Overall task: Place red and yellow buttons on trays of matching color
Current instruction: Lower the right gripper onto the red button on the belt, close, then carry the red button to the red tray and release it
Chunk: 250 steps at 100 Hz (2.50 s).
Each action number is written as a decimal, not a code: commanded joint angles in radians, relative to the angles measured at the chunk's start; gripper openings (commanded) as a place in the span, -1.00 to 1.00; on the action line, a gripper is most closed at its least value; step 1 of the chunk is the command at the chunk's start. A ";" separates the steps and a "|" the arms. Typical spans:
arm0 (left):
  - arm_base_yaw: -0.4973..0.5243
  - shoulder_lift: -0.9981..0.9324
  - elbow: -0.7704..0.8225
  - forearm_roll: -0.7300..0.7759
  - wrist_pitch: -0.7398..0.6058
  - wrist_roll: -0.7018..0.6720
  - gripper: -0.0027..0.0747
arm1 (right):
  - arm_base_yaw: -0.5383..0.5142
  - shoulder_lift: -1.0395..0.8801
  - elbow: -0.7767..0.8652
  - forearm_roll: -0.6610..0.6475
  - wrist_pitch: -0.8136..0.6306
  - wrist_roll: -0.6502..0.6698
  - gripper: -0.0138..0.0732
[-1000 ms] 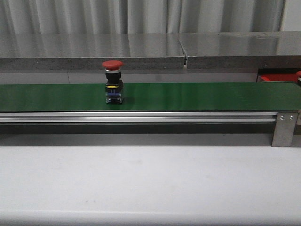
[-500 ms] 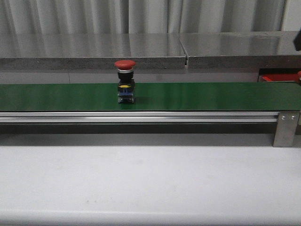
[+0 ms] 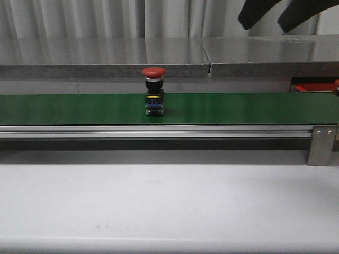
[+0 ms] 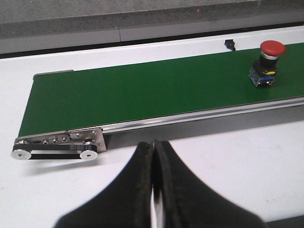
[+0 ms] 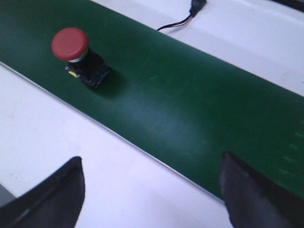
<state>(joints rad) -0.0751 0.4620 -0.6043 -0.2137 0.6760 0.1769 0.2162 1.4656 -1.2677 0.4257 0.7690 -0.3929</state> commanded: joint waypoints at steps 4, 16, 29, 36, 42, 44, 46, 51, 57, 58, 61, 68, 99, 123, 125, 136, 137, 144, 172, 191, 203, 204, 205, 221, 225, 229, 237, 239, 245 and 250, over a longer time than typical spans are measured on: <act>-0.006 0.004 -0.026 -0.015 -0.066 -0.003 -0.98 | 0.027 0.029 -0.093 -0.014 0.023 -0.004 0.66; -0.006 0.004 -0.026 -0.015 -0.066 -0.003 -0.98 | 0.059 0.086 -0.147 -0.033 0.032 -0.014 0.66; -0.006 0.004 -0.026 -0.015 -0.066 -0.003 -0.98 | 0.103 0.144 -0.200 -0.042 0.039 -0.038 0.66; -0.006 0.004 -0.026 -0.015 -0.066 -0.003 -0.98 | 0.127 0.173 -0.226 -0.042 0.052 -0.066 0.66; -0.006 0.004 -0.026 -0.015 -0.066 -0.003 -0.98 | 0.146 0.197 -0.247 -0.043 0.057 -0.068 0.66; -0.006 0.004 -0.026 -0.015 -0.066 -0.003 -0.98 | 0.152 0.205 -0.253 -0.043 0.057 -0.068 0.66; -0.006 0.004 -0.026 -0.015 -0.066 -0.003 -0.98 | 0.156 0.212 -0.258 -0.044 0.056 -0.068 0.66; -0.006 0.004 -0.026 -0.015 -0.066 -0.003 -0.98 | 0.165 0.229 -0.269 -0.044 0.050 -0.068 0.66; -0.006 0.004 -0.026 -0.015 -0.066 -0.003 -0.98 | 0.171 0.251 -0.279 -0.044 0.039 -0.068 0.66; -0.006 0.004 -0.026 -0.015 -0.066 -0.003 -0.98 | 0.171 0.253 -0.282 -0.044 0.036 -0.068 0.66; -0.006 0.004 -0.026 -0.015 -0.066 -0.003 -0.98 | 0.171 0.263 -0.285 -0.043 0.028 -0.068 0.66; -0.006 0.004 -0.026 -0.015 -0.066 -0.003 -0.98 | 0.171 0.284 -0.286 -0.043 0.001 -0.068 0.66; -0.006 0.004 -0.026 -0.015 -0.066 -0.003 -0.98 | 0.171 0.339 -0.286 -0.021 -0.117 -0.068 0.66; -0.006 0.004 -0.026 -0.015 -0.066 -0.003 -0.98 | 0.171 0.361 -0.286 -0.008 -0.175 -0.068 0.66; -0.006 0.004 -0.026 -0.015 -0.066 -0.003 -0.98 | 0.171 0.361 -0.286 -0.008 -0.178 -0.068 0.66; -0.006 0.004 -0.026 -0.015 -0.066 -0.003 -0.98 | 0.171 0.362 -0.286 -0.008 -0.184 -0.068 0.58; -0.006 0.004 -0.026 -0.015 -0.066 -0.003 -0.98 | 0.171 0.362 -0.286 -0.008 -0.184 -0.068 0.57; -0.006 0.004 -0.026 -0.015 -0.066 -0.003 -0.98 | 0.171 0.362 -0.286 -0.008 -0.184 -0.068 0.40; -0.006 0.004 -0.026 -0.015 -0.066 -0.003 -0.98 | 0.171 0.360 -0.286 -0.008 -0.189 -0.067 -0.32; -0.006 0.004 -0.026 -0.015 -0.066 -0.003 -0.98 | 0.162 0.305 -0.285 -0.008 -0.204 -0.060 -0.33; -0.006 0.004 -0.026 -0.015 -0.066 -0.003 -0.98 | 0.131 0.253 -0.284 -0.008 -0.202 -0.053 -0.33; -0.006 0.004 -0.026 -0.015 -0.066 -0.003 -0.98 | 0.128 0.247 -0.284 -0.008 -0.201 -0.053 -0.33; -0.006 0.004 -0.026 -0.015 -0.066 -0.003 -0.98 | 0.122 0.243 -0.283 -0.008 -0.201 -0.052 -0.33; -0.006 0.004 -0.026 -0.015 -0.066 -0.003 -0.98 | 0.034 0.182 -0.253 -0.008 -0.173 -0.048 -0.33; -0.006 0.004 -0.026 -0.015 -0.066 -0.003 -0.98 | 0.009 0.167 -0.240 -0.008 -0.173 -0.048 -0.33; -0.006 0.004 -0.026 -0.015 -0.066 -0.003 -0.98 | -0.022 0.155 -0.222 -0.008 -0.176 -0.048 -0.33; -0.006 0.004 -0.026 -0.015 -0.066 -0.003 -0.98 | -0.086 0.131 -0.192 -0.008 -0.180 -0.048 -0.33; -0.006 0.004 -0.026 -0.015 -0.066 -0.003 -0.98 | -0.104 0.126 -0.185 -0.008 -0.180 -0.048 -0.33; -0.006 0.004 -0.026 -0.015 -0.066 -0.003 -0.98 | -0.161 0.117 -0.167 -0.008 -0.180 -0.048 -0.33; -0.006 0.004 -0.026 -0.015 -0.066 -0.003 -0.98 | -0.207 0.113 -0.156 -0.008 -0.180 -0.048 -0.33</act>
<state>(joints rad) -0.0751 0.4620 -0.6043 -0.2137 0.6760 0.1769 0.0814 1.6420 -1.4174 0.3998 0.6378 -0.4418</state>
